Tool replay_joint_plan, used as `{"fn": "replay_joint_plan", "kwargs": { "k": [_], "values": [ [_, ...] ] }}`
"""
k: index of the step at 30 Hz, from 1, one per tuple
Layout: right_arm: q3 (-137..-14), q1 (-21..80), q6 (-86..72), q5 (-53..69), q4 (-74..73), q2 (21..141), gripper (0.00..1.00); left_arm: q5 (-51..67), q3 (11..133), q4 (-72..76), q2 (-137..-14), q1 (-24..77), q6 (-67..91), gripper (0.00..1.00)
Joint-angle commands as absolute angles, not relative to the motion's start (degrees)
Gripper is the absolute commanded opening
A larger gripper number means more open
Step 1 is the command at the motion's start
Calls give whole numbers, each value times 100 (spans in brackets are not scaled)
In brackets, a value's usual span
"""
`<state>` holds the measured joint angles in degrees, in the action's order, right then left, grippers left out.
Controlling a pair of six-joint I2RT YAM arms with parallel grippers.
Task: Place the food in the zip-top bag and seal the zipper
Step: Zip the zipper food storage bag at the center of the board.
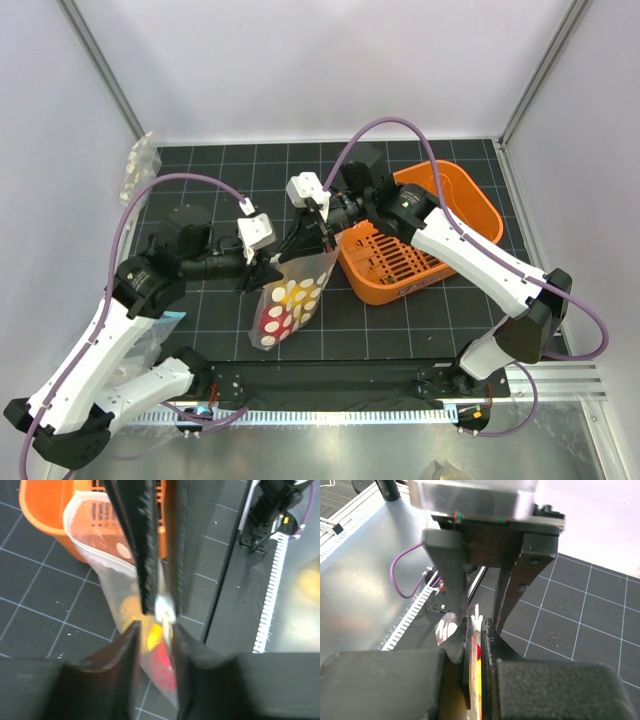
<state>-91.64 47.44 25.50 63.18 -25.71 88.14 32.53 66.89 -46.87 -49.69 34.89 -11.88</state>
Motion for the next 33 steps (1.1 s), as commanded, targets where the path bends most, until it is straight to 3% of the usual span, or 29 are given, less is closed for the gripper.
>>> {"fn": "replay_joint_plan", "kwargs": {
  "k": [1,3,5,24,33],
  "values": [
    [-9202,4746,2531,6416,-2320,8789,1,3059,7031,-4360,-5045,3489,-1239,31],
    [-9193,4746,2540,6416,-2338,8798,1,3032,7084,-4324,-5045,3480,-1213,23],
    [-9176,4737,2584,6398,-2382,8798,1,2988,7119,-4298,-5019,3480,-1187,0],
    [-8904,4131,2698,6372,-2355,8798,1,2689,7541,-4685,-4342,3489,-1160,0],
    [-8316,3613,2707,6355,-2382,8526,1,1943,7497,-4509,-4087,3481,-1028,0]
  ]
}}
